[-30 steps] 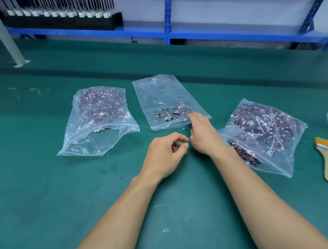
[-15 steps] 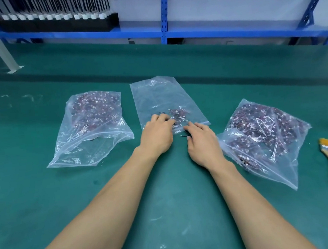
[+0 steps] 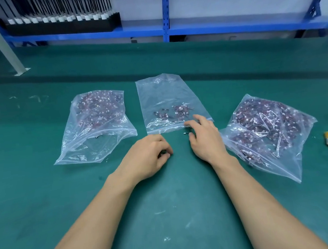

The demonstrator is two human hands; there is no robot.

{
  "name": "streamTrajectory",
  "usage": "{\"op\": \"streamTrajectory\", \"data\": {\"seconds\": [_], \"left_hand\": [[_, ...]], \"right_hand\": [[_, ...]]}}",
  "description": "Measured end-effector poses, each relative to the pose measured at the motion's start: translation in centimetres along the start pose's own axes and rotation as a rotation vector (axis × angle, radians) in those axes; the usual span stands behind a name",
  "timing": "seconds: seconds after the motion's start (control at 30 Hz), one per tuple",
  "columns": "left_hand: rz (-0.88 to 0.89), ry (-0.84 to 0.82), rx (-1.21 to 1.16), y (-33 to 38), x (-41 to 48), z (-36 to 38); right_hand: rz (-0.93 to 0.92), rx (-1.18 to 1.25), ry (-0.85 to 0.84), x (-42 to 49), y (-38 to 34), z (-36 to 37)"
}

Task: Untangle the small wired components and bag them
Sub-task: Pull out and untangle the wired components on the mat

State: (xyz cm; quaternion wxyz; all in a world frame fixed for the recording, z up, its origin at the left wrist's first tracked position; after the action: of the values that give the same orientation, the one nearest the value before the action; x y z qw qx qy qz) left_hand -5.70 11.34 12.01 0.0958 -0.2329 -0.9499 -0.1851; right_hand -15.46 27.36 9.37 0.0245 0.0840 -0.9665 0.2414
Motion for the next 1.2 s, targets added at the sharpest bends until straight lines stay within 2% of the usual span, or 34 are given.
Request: {"op": "streamTrajectory", "data": {"seconds": [0.13, 0.3, 0.5, 0.73, 0.87, 0.93, 1.0, 1.1, 1.2], "left_hand": [[0.021, 0.009, -0.117, 0.3, -1.9, -0.4], [0.009, 0.085, -0.208, 0.0, -2.4, -0.5], [-0.011, 0.127, -0.236, -0.6, -2.6, -0.4], [0.011, 0.15, -0.272, -0.6, -2.8, -0.3], [0.002, 0.292, -0.286, -1.0, -2.3, -0.7], [-0.017, 0.339, -0.212, -1.3, -1.2, -0.8], [-0.048, 0.291, -0.101, -1.7, 0.6, -0.5], [-0.096, 0.117, 0.072, -2.3, 3.0, 0.9], [-0.128, 0.051, 0.142, -3.2, 3.8, 1.8]], "right_hand": [[-0.038, 0.117, 0.043, -0.3, 0.3, -0.5], [-0.107, 0.057, 0.092, -0.9, -0.1, -1.0], [-0.241, -0.029, -0.001, -2.9, -1.4, -0.6], [-0.36, 0.044, -0.061, -6.1, -2.2, -1.2], [-0.322, 0.206, 0.002, -6.1, -2.1, -2.4], [-0.286, 0.22, 0.033, -5.6, -1.9, -2.6], [-0.263, 0.205, 0.043, -5.3, -1.6, -2.4], [-0.243, 0.188, 0.047, -5.2, -1.3, -2.1], [-0.233, 0.184, 0.051, -5.1, -1.2, -2.2]]}}
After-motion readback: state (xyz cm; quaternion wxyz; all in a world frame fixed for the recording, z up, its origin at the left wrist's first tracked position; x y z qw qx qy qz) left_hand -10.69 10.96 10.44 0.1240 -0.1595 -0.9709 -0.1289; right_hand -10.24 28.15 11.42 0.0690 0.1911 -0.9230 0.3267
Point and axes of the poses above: each hand's wrist, its own x-axis towards the middle knuckle, its own z-axis out of the palm, y = z × x, the point moved 5 cm from there along x, towards the middle knuckle, and after that the axes turned 14 degrees about z, right-handed, at the moved point
